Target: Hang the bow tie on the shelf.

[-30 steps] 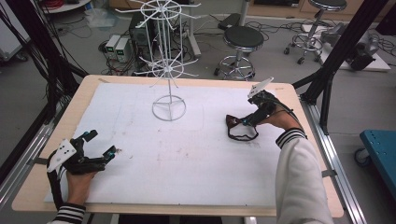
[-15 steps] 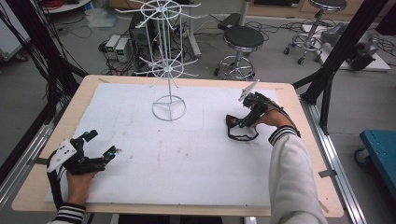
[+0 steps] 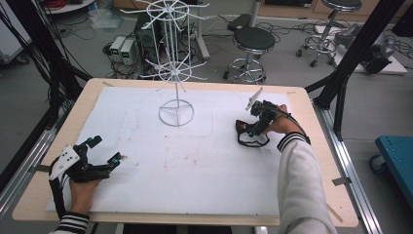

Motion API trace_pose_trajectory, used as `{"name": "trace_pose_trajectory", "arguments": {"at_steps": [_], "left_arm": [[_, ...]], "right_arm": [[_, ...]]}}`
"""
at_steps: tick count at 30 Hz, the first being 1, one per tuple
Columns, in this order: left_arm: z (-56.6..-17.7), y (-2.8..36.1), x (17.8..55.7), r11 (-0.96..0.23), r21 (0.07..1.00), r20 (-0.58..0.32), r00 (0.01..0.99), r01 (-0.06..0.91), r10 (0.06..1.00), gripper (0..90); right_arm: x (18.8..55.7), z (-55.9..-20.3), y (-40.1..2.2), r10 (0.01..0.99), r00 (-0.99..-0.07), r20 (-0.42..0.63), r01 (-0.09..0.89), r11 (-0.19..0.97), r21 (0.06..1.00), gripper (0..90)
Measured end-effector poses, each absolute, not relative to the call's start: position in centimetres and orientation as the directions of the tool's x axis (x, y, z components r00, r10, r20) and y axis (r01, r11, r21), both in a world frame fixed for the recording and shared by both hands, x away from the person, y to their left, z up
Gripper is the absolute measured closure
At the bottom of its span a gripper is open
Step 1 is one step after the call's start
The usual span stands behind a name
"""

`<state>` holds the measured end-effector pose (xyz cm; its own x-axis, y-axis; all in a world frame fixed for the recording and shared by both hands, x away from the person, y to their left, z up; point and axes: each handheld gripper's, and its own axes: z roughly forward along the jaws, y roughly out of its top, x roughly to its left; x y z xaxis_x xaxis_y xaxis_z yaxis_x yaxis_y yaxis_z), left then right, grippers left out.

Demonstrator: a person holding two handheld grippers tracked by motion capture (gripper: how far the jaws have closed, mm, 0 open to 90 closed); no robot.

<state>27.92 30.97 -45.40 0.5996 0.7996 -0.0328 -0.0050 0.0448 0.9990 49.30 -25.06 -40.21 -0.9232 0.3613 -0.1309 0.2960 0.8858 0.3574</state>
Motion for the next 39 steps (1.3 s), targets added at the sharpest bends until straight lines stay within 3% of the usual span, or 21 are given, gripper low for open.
{"name": "trace_pose_trajectory", "arguments": {"at_steps": [2, 9, 13, 15, 25, 39], "left_arm": [[-45.4, 30.98, 27.92, 0.045, 0.999, -0.033, 0.6, -0.005, 0.799, 1.7], [-45.41, 30.95, 27.89, 0.047, 0.999, -0.035, 0.6, -0.003, 0.799, 1.7], [-45.4, 30.94, 27.89, 0.046, 0.999, -0.035, 0.601, -0.004, 0.799, 1.7], [-45.4, 30.94, 27.89, 0.046, 0.999, -0.035, 0.601, -0.004, 0.799, 1.7], [-45.41, 30.93, 27.88, 0.046, 0.999, -0.034, 0.6, -0.004, 0.799, 1.7], [-45.41, 30.9, 27.87, 0.045, 0.999, -0.031, 0.601, -0.007, 0.799, 1.7]], "right_arm": [[49.43, -40.43, -25.02, 0.345, -0.933, -0.099, 0.294, 0.892, 0.343, 21.4], [49.47, -41.06, -24.61, 0.323, -0.941, -0.098, 0.283, 0.914, 0.291, 28.9], [49.55, -40.93, -24.49, 0.318, -0.943, -0.102, 0.277, 0.916, 0.291, 40.9], [49.55, -40.94, -24.49, 0.318, -0.943, -0.1, 0.277, 0.915, 0.292, 42.2], [49.65, -40.67, -24.67, 0.327, -0.939, -0.107, 0.287, 0.916, 0.281, 74.8], [49.24, -40.13, -24.08, 0.32, -0.94, -0.122, 0.27, 0.912, 0.308, 76.6]]}}
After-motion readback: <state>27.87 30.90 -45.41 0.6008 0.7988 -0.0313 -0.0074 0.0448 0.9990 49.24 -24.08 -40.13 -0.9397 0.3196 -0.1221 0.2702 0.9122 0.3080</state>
